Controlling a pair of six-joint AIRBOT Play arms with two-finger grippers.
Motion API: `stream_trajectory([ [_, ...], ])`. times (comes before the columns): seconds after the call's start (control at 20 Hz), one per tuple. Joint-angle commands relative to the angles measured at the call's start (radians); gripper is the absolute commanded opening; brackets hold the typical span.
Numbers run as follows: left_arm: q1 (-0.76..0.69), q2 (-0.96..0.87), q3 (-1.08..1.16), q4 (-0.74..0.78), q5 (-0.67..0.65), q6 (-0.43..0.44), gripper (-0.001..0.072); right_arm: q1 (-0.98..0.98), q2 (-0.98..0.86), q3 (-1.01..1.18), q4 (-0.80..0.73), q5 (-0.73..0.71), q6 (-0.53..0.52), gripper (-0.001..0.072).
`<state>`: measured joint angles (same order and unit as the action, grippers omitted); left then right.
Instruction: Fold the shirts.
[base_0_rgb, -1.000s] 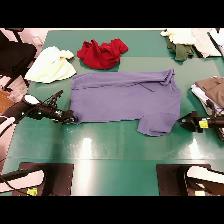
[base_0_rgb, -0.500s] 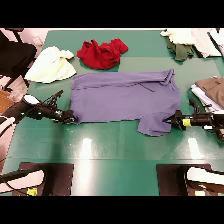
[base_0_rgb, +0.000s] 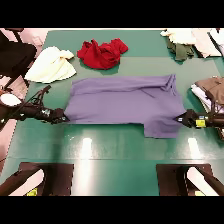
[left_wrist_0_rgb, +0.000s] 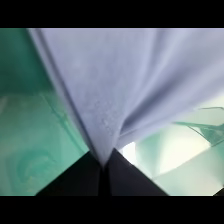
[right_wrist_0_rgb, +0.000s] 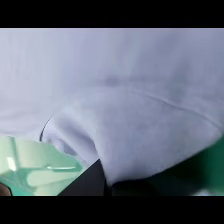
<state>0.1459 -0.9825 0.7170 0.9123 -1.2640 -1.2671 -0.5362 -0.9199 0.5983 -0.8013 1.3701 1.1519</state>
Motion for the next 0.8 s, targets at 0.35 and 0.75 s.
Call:
stream_trajectory([
  [0.35, 0.006, 0.187, 0.001, 0.076, 0.171, -0.116, 0.0021, 0.241, 0.271, 0.0, -0.108, -0.255, 0.255, 0.002],
  [0.75, 0.006, -0.055, 0.001, 0.064, 0.464, -0.11, 0.0021, 0.385, -0.218, 0.183, -0.107, -0.545, 0.238, 0.002],
])
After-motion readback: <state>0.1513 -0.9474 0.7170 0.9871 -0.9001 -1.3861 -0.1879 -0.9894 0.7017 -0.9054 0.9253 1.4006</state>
